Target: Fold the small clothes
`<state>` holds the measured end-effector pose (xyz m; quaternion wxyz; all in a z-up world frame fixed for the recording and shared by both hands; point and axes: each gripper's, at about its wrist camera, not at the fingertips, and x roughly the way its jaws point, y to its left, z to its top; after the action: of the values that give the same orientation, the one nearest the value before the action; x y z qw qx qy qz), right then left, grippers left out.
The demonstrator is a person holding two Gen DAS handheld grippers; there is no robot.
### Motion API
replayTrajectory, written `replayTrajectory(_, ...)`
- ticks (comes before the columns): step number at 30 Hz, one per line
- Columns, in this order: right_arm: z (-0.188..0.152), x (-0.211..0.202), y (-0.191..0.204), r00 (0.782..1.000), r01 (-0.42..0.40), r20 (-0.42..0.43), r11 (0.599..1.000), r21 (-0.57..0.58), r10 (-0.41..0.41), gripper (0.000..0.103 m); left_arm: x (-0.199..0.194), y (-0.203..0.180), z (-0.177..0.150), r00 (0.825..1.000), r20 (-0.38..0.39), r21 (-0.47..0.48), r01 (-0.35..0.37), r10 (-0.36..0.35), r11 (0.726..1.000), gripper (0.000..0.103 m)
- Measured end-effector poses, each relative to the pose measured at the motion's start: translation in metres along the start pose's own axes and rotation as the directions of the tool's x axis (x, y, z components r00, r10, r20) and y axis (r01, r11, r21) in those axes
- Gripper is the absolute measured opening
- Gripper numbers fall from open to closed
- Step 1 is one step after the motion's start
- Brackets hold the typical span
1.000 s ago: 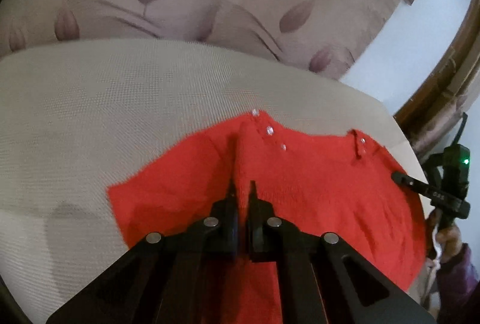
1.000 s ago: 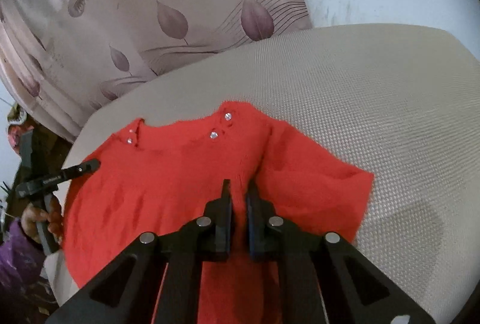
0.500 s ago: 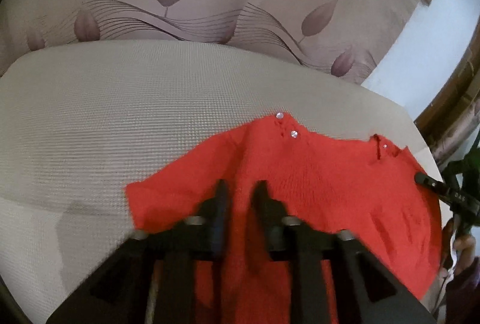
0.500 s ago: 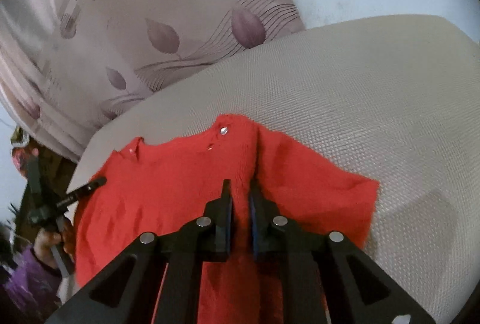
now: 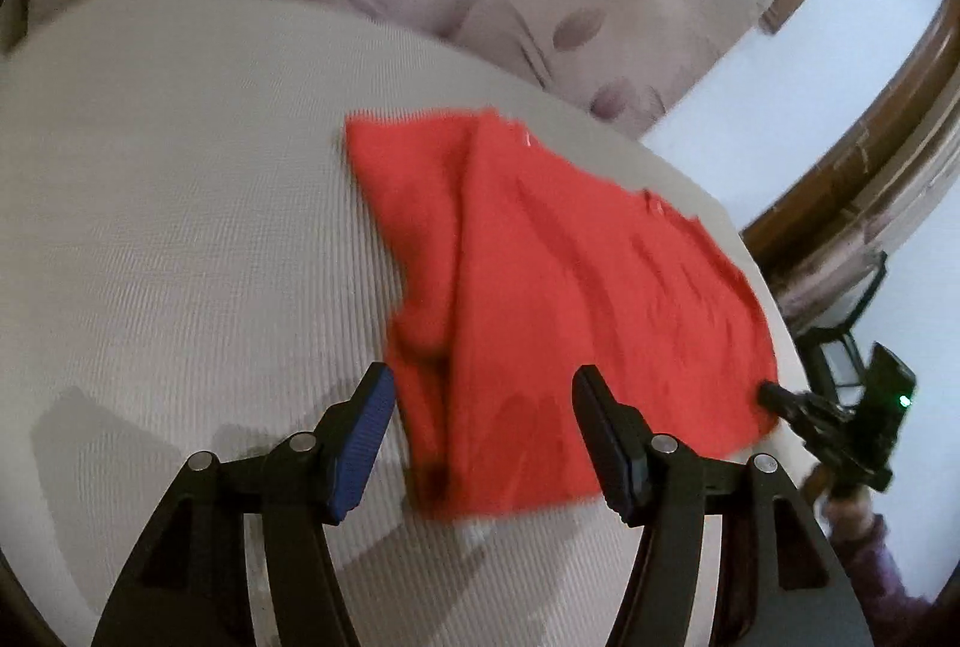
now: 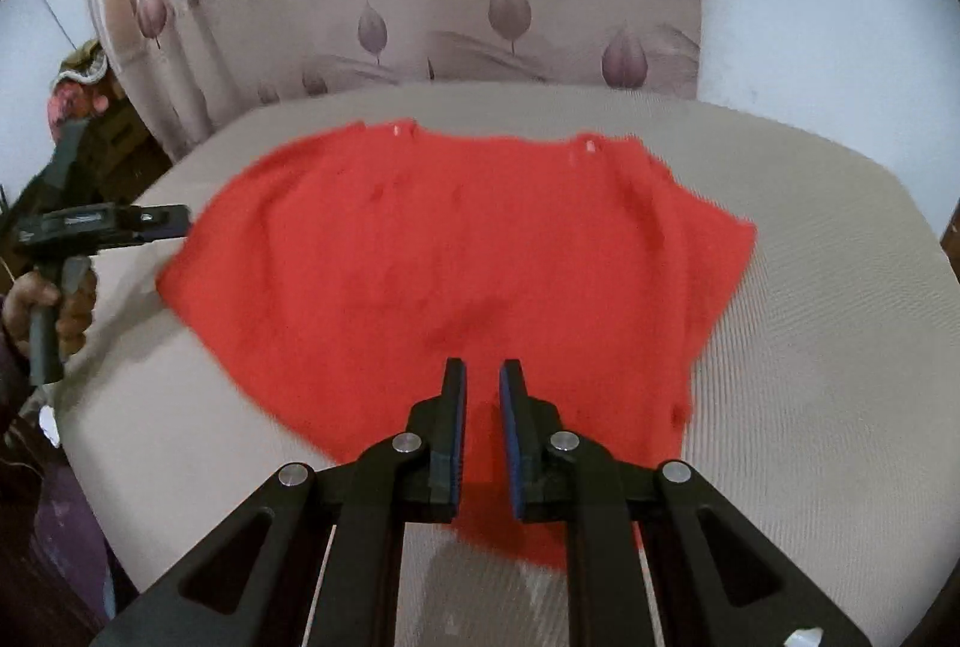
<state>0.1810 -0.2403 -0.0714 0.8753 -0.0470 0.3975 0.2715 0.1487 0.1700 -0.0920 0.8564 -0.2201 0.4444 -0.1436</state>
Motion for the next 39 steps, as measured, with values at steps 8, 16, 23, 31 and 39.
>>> replayTrajectory(8,-0.014,0.004,-0.021,0.994,0.086,-0.075,0.996,0.018,-0.085,0.003,0.009,-0.012,-0.015,0.999,-0.028,0.064,-0.045,0.047,0.997,0.011)
replayTrajectory(16,-0.014,-0.002,-0.041,0.986,0.105,-0.132,0.994,0.035,-0.099,0.0,-0.004,-0.013,-0.021,0.995,-0.036,0.141,-0.086,0.092,0.986,0.01)
replayTrajectory(23,-0.007,-0.034,-0.028,0.997,0.074,0.018,0.994,0.075,-0.076,0.008,-0.029,-0.014,-0.009,0.998,0.053,0.118,-0.039,0.032,0.992,0.035)
replayTrajectory(31,0.005,-0.03,-0.007,0.994,0.028,0.104,0.996,0.088,-0.037,0.011,-0.017,-0.015,0.026,0.991,0.121,0.125,-0.067,0.052,0.99,0.076)
replayTrajectory(39,0.0,-0.004,0.004,0.994,-0.037,0.104,0.992,0.117,0.025,0.011,0.034,0.023,0.061,0.996,0.0,-0.032,0.09,-0.09,0.995,0.076)
